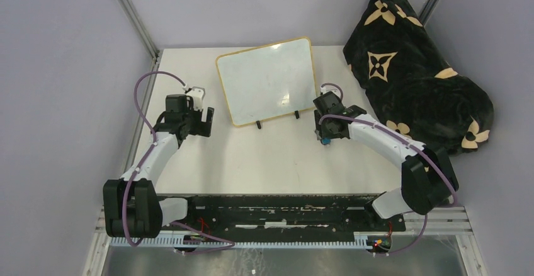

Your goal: Erase the whiteboard

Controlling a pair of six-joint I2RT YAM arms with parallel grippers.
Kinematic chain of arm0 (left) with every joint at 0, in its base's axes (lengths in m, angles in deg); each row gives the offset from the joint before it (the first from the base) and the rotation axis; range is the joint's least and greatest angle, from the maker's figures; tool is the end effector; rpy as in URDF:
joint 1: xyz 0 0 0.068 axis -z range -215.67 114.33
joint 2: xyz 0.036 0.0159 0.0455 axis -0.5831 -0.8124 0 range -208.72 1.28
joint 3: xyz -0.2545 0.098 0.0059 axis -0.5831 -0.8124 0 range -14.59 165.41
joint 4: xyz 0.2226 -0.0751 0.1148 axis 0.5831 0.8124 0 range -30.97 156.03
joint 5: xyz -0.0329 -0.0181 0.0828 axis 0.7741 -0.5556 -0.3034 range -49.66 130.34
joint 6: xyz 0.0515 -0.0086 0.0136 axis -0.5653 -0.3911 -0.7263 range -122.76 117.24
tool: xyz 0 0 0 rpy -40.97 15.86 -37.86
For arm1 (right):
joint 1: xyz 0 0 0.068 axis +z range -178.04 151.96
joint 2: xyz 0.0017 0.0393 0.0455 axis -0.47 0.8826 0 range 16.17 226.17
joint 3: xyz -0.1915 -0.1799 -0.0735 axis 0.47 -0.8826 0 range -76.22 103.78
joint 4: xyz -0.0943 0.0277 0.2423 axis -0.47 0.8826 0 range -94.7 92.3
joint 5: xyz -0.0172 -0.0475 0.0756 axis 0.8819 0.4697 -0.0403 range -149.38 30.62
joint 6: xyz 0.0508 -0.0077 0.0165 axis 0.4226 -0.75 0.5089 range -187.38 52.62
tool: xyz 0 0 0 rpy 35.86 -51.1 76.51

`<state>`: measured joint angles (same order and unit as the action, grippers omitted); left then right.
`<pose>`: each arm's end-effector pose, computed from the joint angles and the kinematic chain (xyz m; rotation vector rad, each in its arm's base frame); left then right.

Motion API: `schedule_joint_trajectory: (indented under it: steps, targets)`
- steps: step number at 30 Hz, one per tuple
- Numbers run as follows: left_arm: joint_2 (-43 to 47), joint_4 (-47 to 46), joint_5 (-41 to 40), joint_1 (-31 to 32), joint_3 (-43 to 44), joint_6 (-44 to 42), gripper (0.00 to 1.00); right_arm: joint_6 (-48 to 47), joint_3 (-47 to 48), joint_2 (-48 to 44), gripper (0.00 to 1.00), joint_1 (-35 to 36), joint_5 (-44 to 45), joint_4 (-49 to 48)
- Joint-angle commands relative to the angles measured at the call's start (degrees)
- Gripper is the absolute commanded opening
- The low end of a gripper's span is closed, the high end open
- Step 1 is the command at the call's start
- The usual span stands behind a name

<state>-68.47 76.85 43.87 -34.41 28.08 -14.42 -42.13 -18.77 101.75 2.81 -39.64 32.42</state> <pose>0.2516 -0.0077 0.2257 0.2945 2.3342 0.0163 0.2543 0.1379 0.2165 -0.0278 2.6015 -0.1309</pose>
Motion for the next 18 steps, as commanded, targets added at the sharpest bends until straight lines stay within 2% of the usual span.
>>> schedule_joint_trajectory:
  steps: [1,4,9,18]
  targets:
    - [0.5,0.2,3.5,-0.2,1.2,-2.6,0.99,-1.2,-0.6,-5.2,0.68,-0.3,-0.1,-1.5]
    - [1.3,0.5,5.8,-0.5,1.3,-2.8,0.99,-1.9,0.5,-5.3,0.69,-0.2,-0.9,-0.6]
    - [2.4,-0.2,6.0,-1.2,1.2,-2.4,0.99,-2.9,-1.9,-9.2,0.74,-0.3,-4.0,-5.6]
    - [3.5,-1.8,6.4,-2.3,0.2,-0.9,0.99,-0.3,-2.9,-12.1,0.74,-0.2,-0.5,-6.3]
